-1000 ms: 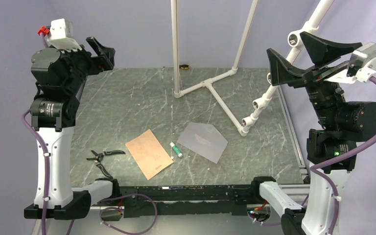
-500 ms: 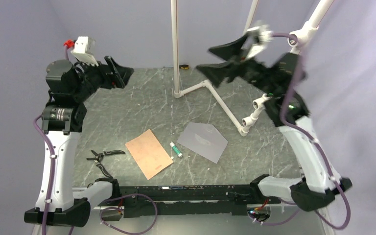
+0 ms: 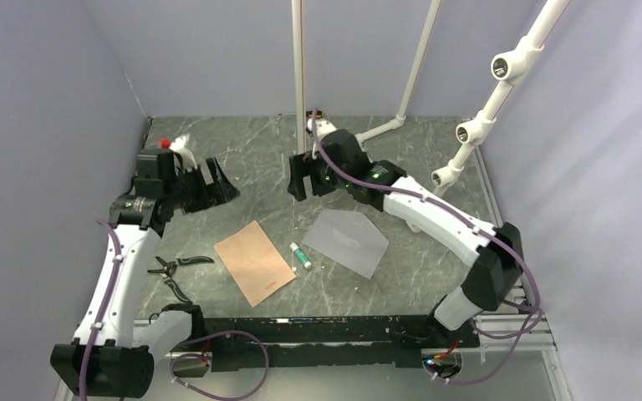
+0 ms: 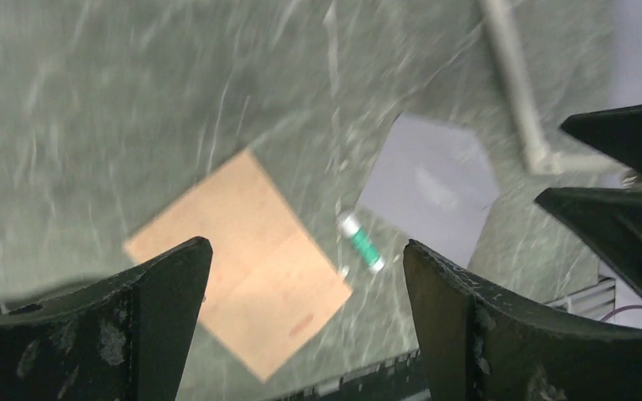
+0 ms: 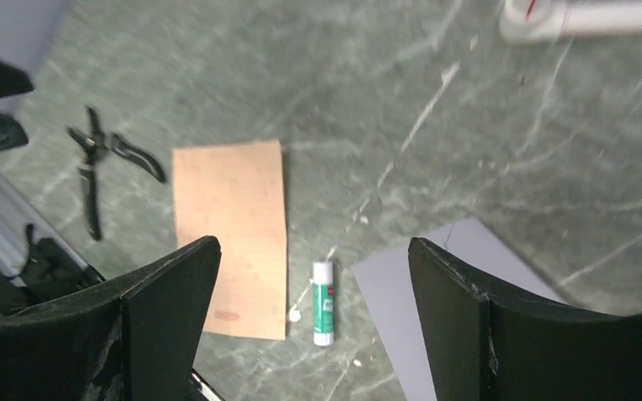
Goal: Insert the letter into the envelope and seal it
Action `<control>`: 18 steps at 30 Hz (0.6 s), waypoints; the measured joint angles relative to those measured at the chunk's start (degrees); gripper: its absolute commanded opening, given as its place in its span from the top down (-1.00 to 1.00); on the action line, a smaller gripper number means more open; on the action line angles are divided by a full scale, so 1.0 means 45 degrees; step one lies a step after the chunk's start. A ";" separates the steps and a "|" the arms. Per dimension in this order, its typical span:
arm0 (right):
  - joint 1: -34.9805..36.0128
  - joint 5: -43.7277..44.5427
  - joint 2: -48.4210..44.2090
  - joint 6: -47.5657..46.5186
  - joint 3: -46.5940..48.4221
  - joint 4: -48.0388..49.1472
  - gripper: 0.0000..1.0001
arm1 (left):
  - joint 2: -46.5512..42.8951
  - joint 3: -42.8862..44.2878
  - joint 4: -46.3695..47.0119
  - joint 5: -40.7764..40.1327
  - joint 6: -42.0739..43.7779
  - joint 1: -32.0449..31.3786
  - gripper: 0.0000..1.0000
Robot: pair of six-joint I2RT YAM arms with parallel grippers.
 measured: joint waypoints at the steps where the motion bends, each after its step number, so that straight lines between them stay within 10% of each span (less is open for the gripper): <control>1: 0.0117 0.0175 0.0325 0.0151 -0.0165 -0.0199 -0.69 | 0.0005 -0.0656 -0.0403 -0.0180 -0.0296 0.0000 -0.68; 14: 0.0374 0.0491 0.3920 0.1205 -0.0675 -0.1739 -0.61 | 0.0641 -0.5090 -0.0364 -0.0087 -0.2089 0.0000 -0.55; 18: 0.0160 -0.0835 0.3973 0.0442 -0.0539 -0.1545 -0.58 | 0.0821 -0.5090 -0.0432 -0.0855 -0.2652 -0.0005 -0.25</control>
